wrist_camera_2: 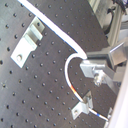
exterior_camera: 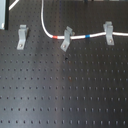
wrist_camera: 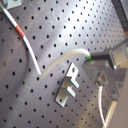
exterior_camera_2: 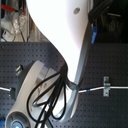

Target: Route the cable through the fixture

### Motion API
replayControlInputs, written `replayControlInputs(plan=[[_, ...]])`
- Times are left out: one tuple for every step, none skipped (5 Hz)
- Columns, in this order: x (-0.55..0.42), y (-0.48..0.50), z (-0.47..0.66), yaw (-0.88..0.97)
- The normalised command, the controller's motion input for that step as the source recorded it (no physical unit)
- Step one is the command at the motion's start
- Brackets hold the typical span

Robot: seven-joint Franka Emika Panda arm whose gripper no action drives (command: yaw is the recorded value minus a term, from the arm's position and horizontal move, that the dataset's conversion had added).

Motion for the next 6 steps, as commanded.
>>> replayControlInputs(plan=[[0.006, -0.001, 0.0, -0.05], [-0.001, 0.024, 0.0, -0.06], [0.0, 0.0, 0.0, 0.0], [0.005, 0.043, 0.0, 0.0], [0.005, 0.049, 0.29, -0.12], [0.002, 0.014, 0.45, -0.14]])
